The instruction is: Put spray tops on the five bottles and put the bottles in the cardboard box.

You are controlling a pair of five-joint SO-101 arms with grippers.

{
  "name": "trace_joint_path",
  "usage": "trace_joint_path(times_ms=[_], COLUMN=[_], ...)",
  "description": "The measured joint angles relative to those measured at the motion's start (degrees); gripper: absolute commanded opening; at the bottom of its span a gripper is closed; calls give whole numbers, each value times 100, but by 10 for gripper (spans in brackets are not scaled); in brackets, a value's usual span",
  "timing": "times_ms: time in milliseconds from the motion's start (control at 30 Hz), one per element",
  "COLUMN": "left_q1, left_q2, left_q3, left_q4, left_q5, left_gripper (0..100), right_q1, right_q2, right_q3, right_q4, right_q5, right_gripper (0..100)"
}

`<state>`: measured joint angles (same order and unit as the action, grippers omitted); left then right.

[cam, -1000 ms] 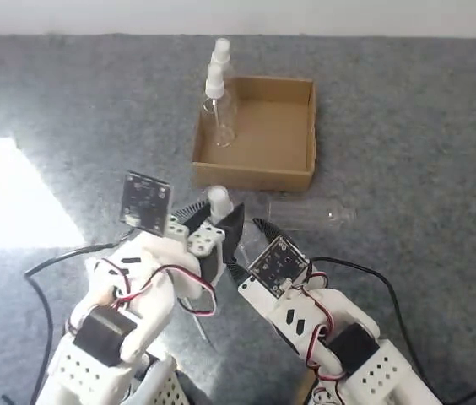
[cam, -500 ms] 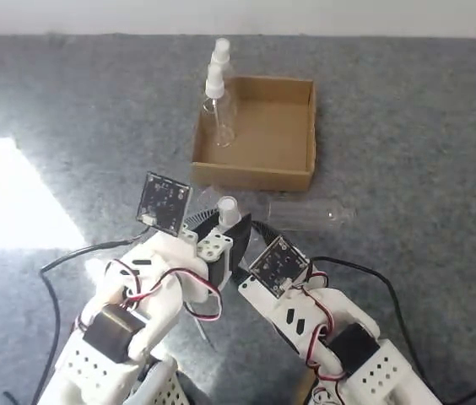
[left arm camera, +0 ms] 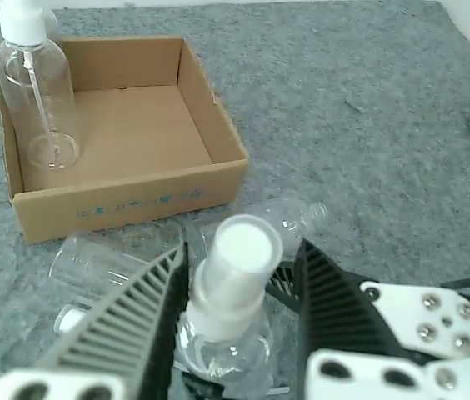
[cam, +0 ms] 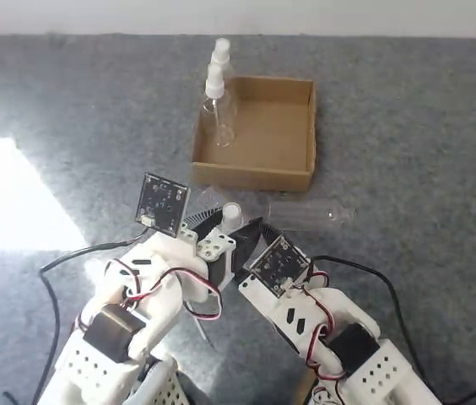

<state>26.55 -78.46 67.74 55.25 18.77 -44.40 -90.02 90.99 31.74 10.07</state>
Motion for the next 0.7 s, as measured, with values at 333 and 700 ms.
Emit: trace_joint_path(times_ms=[333, 700], left_q1=[0, -738], left_q2=[0, -9], left_q3=[-9, -193], left_q4=[105, 123], left_q5=[0, 0], left_gripper=[193, 193], right_q1=[0, -18], right_q2=[0, 0], right_q3=[0, 0], right_q4=[0, 0], right_q5=[0, 18], right_gripper=[91, 91])
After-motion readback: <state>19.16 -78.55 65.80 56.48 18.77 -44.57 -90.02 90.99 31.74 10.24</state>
